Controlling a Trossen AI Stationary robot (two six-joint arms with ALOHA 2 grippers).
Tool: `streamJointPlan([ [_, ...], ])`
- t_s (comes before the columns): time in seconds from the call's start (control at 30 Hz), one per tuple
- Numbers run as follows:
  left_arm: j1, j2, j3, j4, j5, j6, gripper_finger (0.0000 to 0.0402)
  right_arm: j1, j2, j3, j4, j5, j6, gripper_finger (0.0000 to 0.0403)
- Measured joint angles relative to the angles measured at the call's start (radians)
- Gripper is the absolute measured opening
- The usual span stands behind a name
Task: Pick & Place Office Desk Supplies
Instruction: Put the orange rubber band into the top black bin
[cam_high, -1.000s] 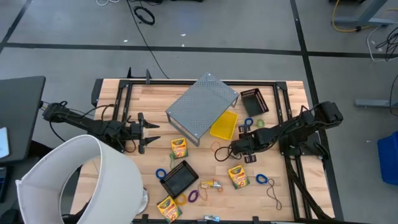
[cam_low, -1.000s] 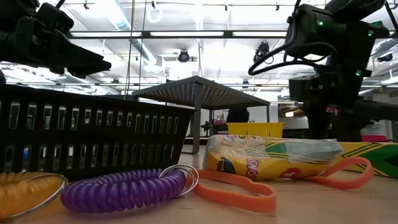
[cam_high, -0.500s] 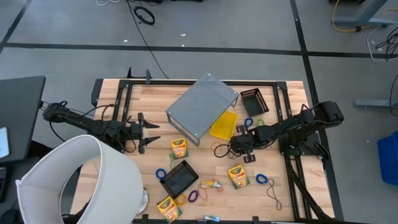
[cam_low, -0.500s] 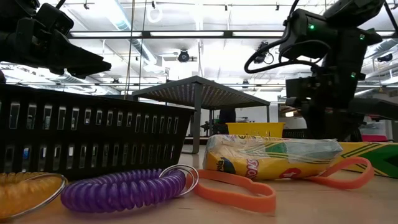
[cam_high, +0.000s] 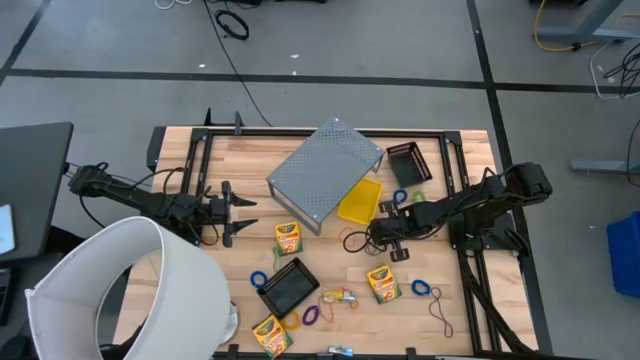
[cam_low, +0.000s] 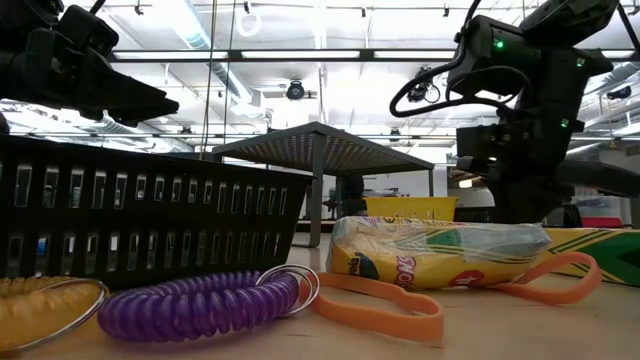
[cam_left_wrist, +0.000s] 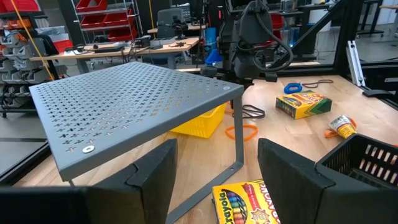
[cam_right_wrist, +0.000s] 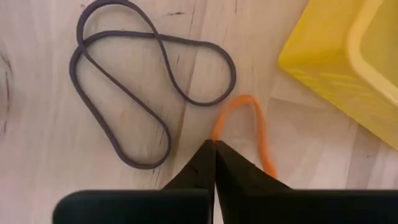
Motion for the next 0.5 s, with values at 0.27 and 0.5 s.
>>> streamJointPlan([
  [0.27,0.0,0.0,0.0,0.0,0.0,0.0,0.0227,0.032,0.001,0.0,-0.015,0.042,0.061,0.0002],
  [0.5,0.0,0.0,0.0,0.0,0.0,0.0,0.0227,0.09,0.004,0.052,-0.143,0.126,0.138,0.0001],
])
